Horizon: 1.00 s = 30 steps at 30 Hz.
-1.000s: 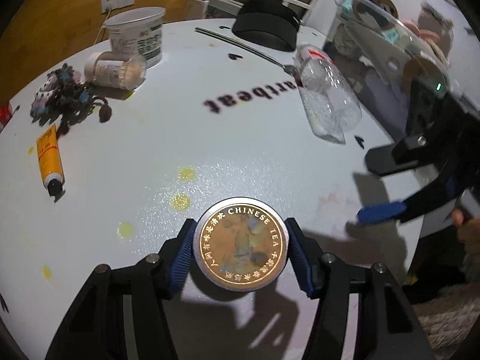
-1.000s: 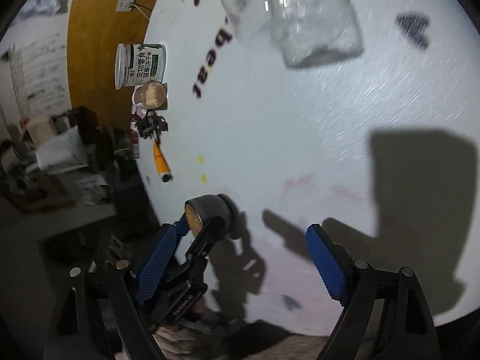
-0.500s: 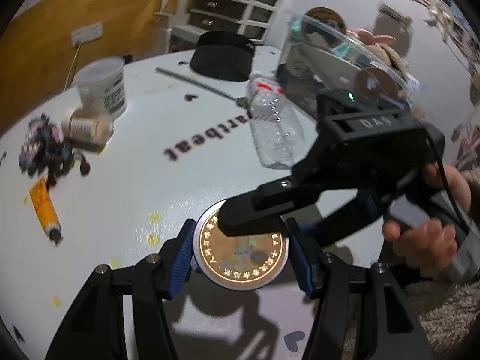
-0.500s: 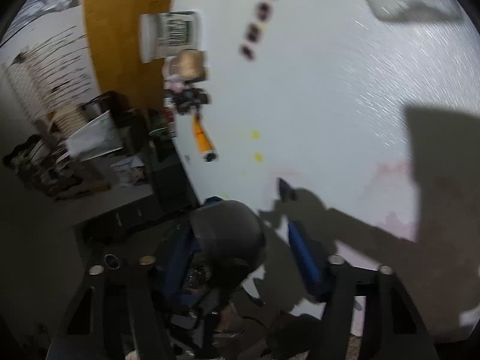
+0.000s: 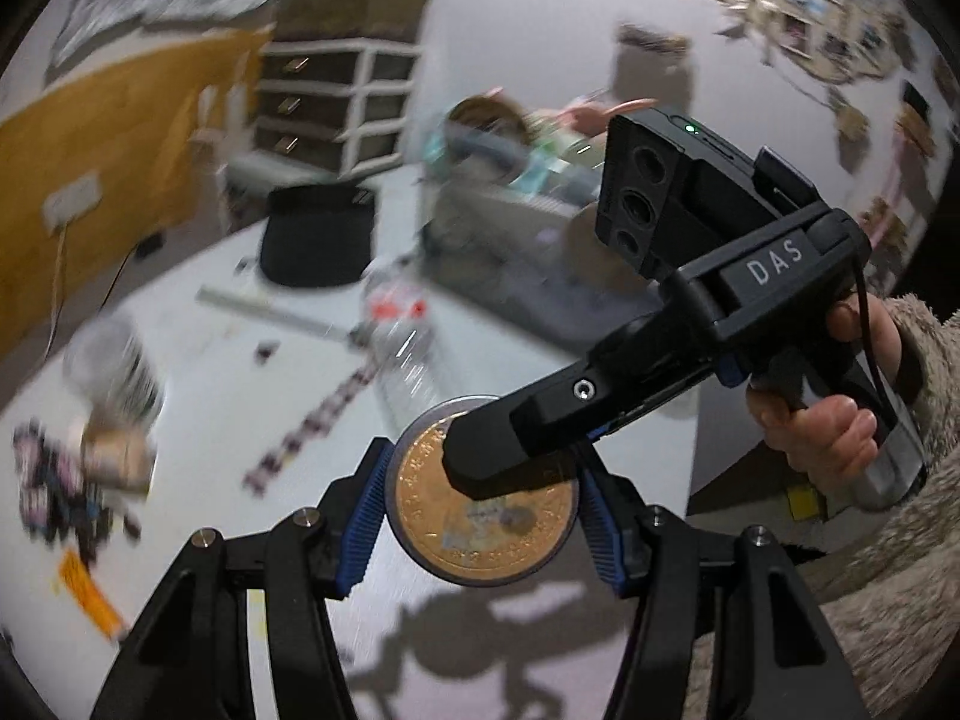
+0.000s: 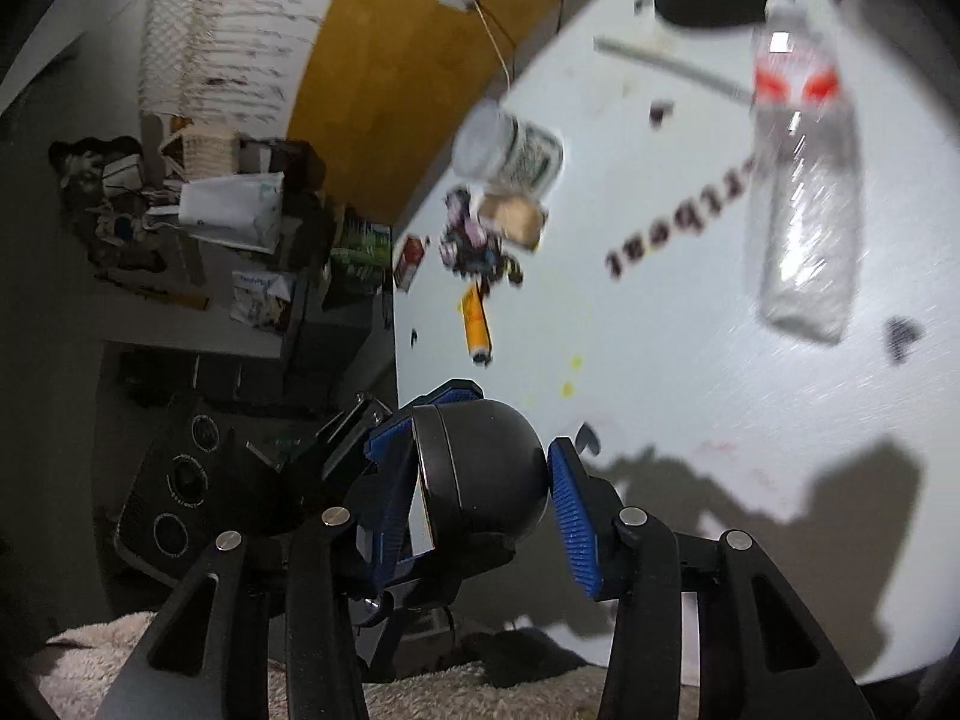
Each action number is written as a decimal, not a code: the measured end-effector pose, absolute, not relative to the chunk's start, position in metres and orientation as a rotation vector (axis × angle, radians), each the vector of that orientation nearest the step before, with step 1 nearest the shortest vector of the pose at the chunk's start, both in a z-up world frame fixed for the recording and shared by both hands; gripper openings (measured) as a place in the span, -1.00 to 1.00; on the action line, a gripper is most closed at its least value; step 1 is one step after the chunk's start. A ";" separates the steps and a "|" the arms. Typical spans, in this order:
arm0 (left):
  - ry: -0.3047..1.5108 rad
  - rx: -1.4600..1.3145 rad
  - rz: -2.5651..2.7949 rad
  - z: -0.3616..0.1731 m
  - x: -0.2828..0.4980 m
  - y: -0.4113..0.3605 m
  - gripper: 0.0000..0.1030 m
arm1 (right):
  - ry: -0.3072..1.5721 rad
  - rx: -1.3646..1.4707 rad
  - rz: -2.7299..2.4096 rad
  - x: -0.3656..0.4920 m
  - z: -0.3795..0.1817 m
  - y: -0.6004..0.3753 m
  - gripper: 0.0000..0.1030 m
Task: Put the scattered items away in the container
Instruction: 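Lower the tin into the container and open the left gripper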
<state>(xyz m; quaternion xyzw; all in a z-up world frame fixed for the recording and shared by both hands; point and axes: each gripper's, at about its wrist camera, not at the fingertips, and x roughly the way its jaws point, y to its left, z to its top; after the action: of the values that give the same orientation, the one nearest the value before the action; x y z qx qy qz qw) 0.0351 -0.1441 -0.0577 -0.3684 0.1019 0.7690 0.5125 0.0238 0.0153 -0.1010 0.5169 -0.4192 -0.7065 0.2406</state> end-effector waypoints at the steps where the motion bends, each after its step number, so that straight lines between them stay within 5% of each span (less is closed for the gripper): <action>1: 0.252 -0.854 1.835 -0.050 0.036 -0.133 0.12 | -1.151 1.402 -1.951 0.026 -0.096 0.021 -0.12; 14: 0.301 -0.537 1.638 0.024 0.054 0.010 0.11 | -1.241 1.166 -2.377 0.087 -0.008 0.165 -0.12; 30: 0.357 -0.516 1.461 0.008 0.088 0.145 0.09 | -1.556 1.125 -2.452 0.145 -0.037 0.288 -0.12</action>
<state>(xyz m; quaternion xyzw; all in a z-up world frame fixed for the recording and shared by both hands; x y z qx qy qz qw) 0.0883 0.1449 0.0080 -0.2318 0.1604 0.6558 0.7003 0.1445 0.2876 -0.0369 0.3611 -0.4997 -0.7873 0.0138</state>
